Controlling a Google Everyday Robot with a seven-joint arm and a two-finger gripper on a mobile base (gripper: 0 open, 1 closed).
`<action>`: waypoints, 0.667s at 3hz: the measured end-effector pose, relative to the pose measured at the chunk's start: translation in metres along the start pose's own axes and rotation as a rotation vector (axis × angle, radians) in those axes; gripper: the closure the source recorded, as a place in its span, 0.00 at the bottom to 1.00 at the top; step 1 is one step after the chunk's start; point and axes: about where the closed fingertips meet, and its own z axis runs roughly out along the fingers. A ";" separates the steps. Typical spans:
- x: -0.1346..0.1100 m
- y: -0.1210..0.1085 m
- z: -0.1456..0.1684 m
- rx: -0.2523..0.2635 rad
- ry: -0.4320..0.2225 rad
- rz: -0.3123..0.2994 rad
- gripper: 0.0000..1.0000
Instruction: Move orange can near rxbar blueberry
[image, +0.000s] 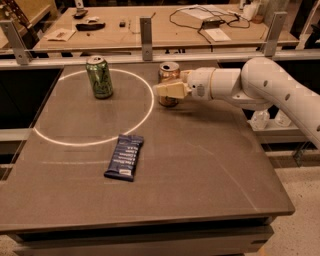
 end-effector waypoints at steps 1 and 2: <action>-0.002 0.000 0.002 -0.022 -0.014 0.000 0.64; -0.001 0.005 -0.009 -0.068 -0.003 0.012 0.87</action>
Offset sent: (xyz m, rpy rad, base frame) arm -0.0238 -0.0191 0.0064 0.0214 0.0578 0.1224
